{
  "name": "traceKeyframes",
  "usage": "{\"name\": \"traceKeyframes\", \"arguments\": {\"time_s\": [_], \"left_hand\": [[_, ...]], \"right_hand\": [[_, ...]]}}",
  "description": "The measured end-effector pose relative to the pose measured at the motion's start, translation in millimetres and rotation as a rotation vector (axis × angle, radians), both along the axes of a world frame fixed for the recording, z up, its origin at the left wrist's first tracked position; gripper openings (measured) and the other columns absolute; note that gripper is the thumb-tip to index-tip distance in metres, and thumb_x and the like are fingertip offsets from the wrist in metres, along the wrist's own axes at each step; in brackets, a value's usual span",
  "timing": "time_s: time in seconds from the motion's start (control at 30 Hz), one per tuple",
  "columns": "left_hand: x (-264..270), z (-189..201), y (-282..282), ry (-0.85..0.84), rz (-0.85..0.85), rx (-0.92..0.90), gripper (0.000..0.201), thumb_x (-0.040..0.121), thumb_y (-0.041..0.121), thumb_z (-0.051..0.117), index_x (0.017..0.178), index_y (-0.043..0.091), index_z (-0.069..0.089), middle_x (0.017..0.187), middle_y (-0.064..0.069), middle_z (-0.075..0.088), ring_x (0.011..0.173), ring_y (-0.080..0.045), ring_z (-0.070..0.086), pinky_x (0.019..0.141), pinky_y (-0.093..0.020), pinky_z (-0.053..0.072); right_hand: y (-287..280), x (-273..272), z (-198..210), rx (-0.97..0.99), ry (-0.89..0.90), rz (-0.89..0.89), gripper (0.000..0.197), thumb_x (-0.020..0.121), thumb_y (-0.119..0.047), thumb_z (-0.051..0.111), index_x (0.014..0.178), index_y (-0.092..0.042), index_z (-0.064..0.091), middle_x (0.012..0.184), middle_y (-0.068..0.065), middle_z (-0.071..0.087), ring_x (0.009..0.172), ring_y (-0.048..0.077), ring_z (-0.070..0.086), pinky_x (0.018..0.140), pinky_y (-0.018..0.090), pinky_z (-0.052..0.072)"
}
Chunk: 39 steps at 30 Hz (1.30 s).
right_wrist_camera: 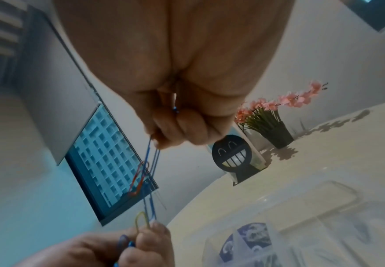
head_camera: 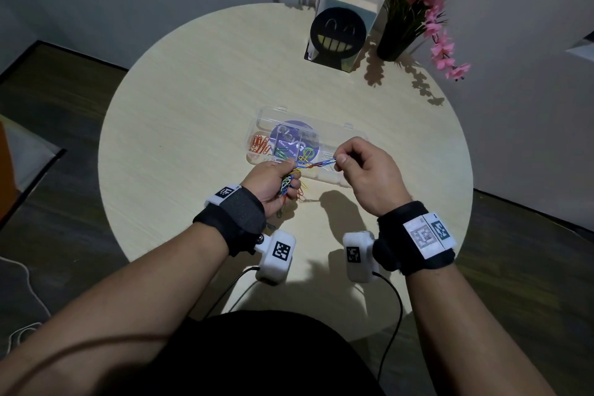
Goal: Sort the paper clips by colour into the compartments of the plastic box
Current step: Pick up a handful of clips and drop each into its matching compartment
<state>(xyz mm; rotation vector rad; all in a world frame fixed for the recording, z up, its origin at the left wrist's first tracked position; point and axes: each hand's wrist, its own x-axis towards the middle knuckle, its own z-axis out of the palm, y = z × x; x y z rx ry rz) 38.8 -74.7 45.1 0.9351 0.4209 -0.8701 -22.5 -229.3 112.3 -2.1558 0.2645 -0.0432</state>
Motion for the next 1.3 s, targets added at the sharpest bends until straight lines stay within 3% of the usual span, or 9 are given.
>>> {"name": "traceKeyframes", "arguments": {"time_s": [0.13, 0.33, 0.47, 0.6, 0.67, 0.87, 1.07, 1.2, 1.3], "left_hand": [[-1, 2, -3, -0.053, -0.029, 0.028, 0.024, 0.101, 0.014, 0.039, 0.078, 0.01, 0.042, 0.065, -0.005, 0.038, 0.042, -0.008, 0.04, 0.035, -0.013, 0.028], [-3, 4, -4, -0.096, -0.116, 0.064, 0.021, 0.1, 0.012, 0.042, 0.079, 0.008, 0.046, 0.06, -0.005, 0.038, 0.041, -0.009, 0.04, 0.035, -0.014, 0.027], [-2, 1, -1, -0.229, -0.206, 0.188, 0.018, 0.098, 0.012, 0.045, 0.088, 0.004, 0.058, 0.059, -0.007, 0.04, 0.04, -0.009, 0.04, 0.036, -0.015, 0.026], [3, 9, -1, -0.423, -0.221, 0.298, 0.024, 0.099, 0.01, 0.041, 0.111, 0.002, 0.061, 0.061, -0.003, 0.036, 0.047, -0.011, 0.039, 0.041, -0.018, 0.028], [5, 14, -1, -0.484, -0.232, 0.31, 0.025, 0.1, 0.011, 0.042, 0.114, 0.005, 0.061, 0.059, -0.001, 0.036, 0.048, -0.011, 0.037, 0.043, -0.018, 0.029], [-2, 21, -7, -0.688, -0.366, 0.324, 0.021, 0.099, 0.015, 0.045, 0.092, 0.018, 0.064, 0.058, -0.004, 0.043, 0.051, -0.016, 0.04, 0.046, -0.024, 0.035], [-3, 17, -9, -0.719, -0.347, 0.405, 0.027, 0.098, 0.016, 0.047, 0.074, 0.021, 0.058, 0.047, 0.004, 0.046, 0.046, -0.016, 0.04, 0.046, -0.023, 0.036], [0, 16, -2, -0.67, -0.336, 0.395, 0.03, 0.099, 0.014, 0.044, 0.072, 0.015, 0.057, 0.056, -0.004, 0.044, 0.043, -0.012, 0.039, 0.041, -0.017, 0.034], [2, 12, 0, -0.564, -0.286, 0.352, 0.029, 0.099, 0.012, 0.043, 0.073, 0.013, 0.057, 0.06, -0.007, 0.041, 0.041, -0.01, 0.038, 0.04, -0.016, 0.031]], "right_hand": [[-1, 3, -9, -0.027, -0.013, -0.152, 0.026, 0.091, -0.014, 0.051, 0.071, -0.031, 0.051, 0.07, -0.008, 0.062, 0.055, 0.003, 0.047, 0.061, 0.024, 0.038], [-8, 9, -22, 0.109, 0.05, -0.343, 0.023, 0.089, -0.019, 0.052, 0.068, -0.027, 0.053, 0.066, -0.006, 0.063, 0.058, 0.014, 0.047, 0.064, 0.032, 0.038], [-8, 7, -18, 0.2, 0.079, -0.289, 0.021, 0.087, -0.025, 0.055, 0.066, -0.025, 0.053, 0.061, -0.005, 0.06, 0.047, 0.014, 0.041, 0.056, 0.03, 0.035], [-9, 7, -13, 0.331, 0.131, -0.292, 0.024, 0.091, -0.016, 0.054, 0.067, -0.016, 0.051, 0.06, 0.001, 0.057, 0.043, 0.013, 0.036, 0.049, 0.026, 0.032], [-8, 7, -12, 0.377, 0.149, -0.318, 0.024, 0.091, -0.013, 0.054, 0.068, -0.014, 0.051, 0.06, 0.002, 0.056, 0.043, 0.013, 0.035, 0.047, 0.025, 0.031], [-3, 6, -18, 0.461, 0.183, -0.39, 0.019, 0.086, -0.001, 0.05, 0.072, -0.014, 0.053, 0.06, 0.005, 0.054, 0.04, 0.011, 0.035, 0.045, 0.022, 0.03], [1, 4, -16, 0.613, 0.182, -0.365, 0.022, 0.088, 0.003, 0.046, 0.075, -0.012, 0.054, 0.06, 0.007, 0.05, 0.041, 0.011, 0.032, 0.044, 0.021, 0.024], [-7, 5, -12, 0.522, 0.112, -0.346, 0.022, 0.09, 0.0, 0.047, 0.074, -0.014, 0.055, 0.059, 0.004, 0.05, 0.041, 0.011, 0.032, 0.042, 0.02, 0.025], [-21, 9, -21, 0.343, 0.207, -0.356, 0.019, 0.09, -0.006, 0.049, 0.074, -0.016, 0.055, 0.068, 0.006, 0.055, 0.047, 0.015, 0.042, 0.045, 0.025, 0.033]]}}
